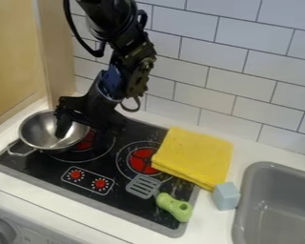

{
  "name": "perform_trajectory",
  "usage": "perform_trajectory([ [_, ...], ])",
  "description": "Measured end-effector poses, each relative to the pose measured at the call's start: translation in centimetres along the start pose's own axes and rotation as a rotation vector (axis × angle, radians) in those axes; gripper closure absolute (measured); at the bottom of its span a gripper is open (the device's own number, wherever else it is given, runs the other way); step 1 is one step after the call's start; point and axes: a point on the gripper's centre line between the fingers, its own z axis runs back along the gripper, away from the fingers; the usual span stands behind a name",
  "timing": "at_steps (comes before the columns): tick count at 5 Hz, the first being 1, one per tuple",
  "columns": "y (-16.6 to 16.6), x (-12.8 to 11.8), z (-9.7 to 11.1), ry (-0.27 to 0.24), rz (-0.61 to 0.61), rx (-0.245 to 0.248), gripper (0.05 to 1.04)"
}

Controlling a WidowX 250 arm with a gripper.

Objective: Put the metallic bowl on top of the yellow cloth

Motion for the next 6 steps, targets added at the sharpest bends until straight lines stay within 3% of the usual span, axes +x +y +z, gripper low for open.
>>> perform_trajectory([
  [2, 0.02, 0.46, -0.07, -0.029, -0.019, 0.004, 0.775],
  [3, 0.2, 0.33, -0.09, -0.029, -0.026, 0.02, 0.967],
  [4, 0.13, 0.23, 0.02, -0.029, -0.032, 0.025, 1.022],
  [6, 0.29, -0.09, 0.11, -0.02, -0.05, 0.046, 1.026],
])
